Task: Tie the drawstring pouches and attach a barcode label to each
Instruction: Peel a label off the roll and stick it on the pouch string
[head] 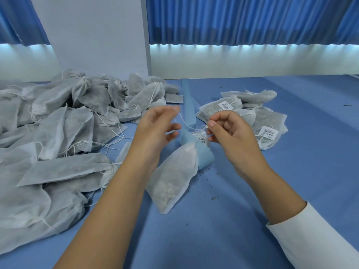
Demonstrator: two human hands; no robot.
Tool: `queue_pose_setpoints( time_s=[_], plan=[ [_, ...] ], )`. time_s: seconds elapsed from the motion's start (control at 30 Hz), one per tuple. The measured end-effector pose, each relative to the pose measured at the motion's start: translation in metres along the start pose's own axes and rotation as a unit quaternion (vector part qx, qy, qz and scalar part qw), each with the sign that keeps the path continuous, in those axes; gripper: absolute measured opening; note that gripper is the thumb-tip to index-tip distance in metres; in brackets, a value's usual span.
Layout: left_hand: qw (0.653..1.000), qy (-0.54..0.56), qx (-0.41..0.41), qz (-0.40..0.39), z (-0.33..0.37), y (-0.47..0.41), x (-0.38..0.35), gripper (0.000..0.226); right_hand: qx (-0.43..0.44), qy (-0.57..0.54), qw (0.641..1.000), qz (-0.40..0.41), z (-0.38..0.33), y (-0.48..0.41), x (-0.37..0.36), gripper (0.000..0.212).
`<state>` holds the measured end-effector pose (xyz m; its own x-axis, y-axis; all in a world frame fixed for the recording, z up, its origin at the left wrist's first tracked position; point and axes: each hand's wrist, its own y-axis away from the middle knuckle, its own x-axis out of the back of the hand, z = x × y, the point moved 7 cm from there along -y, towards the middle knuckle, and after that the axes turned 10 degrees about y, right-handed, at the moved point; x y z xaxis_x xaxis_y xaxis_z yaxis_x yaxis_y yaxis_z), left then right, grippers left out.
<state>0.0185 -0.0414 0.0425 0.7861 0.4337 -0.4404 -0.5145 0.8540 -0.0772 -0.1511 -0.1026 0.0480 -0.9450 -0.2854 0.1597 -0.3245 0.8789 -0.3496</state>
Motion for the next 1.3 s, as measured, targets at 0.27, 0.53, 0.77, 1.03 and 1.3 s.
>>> queue_pose_setpoints(
  time_s=[0.27,0.53,0.77,1.03,1.3],
  plan=[
    [0.942,-0.286,-0.024,-0.172,-0.021,0.014,-0.026,0.037,-0.084,-0.205,0.975,-0.001,0.012,-0.001,-0.003,0.01],
    [0.93,-0.331,-0.036,-0.157,-0.014,0.012,-0.023,0.01,-0.154,-0.439,0.879,0.1,0.022,-0.007,0.016,0.011],
    [0.943,-0.295,-0.049,-0.146,0.0,0.013,-0.017,0.008,-0.107,-0.049,0.982,0.15,0.023,-0.007,0.039,0.023],
    [0.949,-0.272,-0.066,-0.143,0.002,0.012,-0.017,0.01,0.092,0.277,0.956,-0.039,-0.007,0.007,-0.011,0.017],
    [0.945,-0.287,-0.061,-0.146,0.003,0.01,-0.013,0.008,0.069,0.23,0.969,-0.066,-0.004,0.005,-0.012,0.004]
  ],
)
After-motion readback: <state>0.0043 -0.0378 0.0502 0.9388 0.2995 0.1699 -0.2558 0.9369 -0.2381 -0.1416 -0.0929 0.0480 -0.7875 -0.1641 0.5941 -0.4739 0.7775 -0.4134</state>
